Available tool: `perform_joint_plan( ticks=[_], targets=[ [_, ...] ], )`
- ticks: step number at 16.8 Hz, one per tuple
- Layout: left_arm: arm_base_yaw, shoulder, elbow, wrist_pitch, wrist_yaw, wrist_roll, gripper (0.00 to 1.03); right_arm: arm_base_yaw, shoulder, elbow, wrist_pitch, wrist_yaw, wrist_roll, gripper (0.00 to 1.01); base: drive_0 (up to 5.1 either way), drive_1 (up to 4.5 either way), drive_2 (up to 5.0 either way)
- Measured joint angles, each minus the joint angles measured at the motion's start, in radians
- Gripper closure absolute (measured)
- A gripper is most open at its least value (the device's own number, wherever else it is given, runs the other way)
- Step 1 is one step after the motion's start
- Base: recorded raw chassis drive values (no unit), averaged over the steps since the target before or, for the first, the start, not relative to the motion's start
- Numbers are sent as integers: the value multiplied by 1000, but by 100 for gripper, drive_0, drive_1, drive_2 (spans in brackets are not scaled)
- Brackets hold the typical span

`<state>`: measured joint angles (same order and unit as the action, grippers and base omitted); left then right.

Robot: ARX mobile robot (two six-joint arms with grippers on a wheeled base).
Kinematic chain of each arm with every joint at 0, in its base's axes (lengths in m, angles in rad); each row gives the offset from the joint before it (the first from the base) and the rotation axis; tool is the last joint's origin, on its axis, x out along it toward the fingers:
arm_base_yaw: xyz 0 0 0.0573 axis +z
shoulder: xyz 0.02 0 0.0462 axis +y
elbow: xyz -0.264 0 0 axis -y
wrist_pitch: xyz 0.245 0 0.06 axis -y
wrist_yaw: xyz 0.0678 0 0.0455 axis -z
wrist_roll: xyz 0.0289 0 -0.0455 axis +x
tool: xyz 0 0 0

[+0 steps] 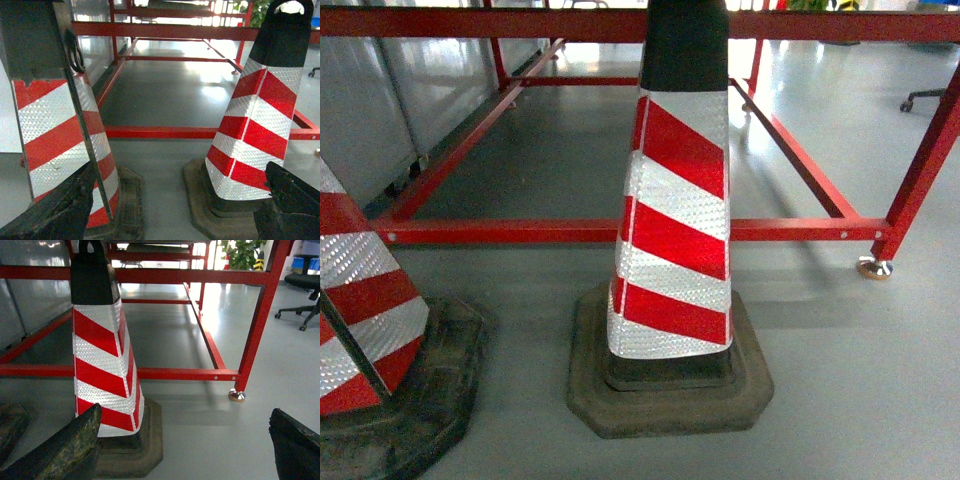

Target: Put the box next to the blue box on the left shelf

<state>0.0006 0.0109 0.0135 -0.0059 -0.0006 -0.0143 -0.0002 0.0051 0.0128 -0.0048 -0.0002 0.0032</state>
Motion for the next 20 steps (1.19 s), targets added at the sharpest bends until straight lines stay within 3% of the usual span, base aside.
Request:
perform_joint_plan(
  ticks=[20],
  targets=[
    [0,0,0,0,0,5,5,0,0,0,-1,0,0,3,0,0,0]
  ],
)
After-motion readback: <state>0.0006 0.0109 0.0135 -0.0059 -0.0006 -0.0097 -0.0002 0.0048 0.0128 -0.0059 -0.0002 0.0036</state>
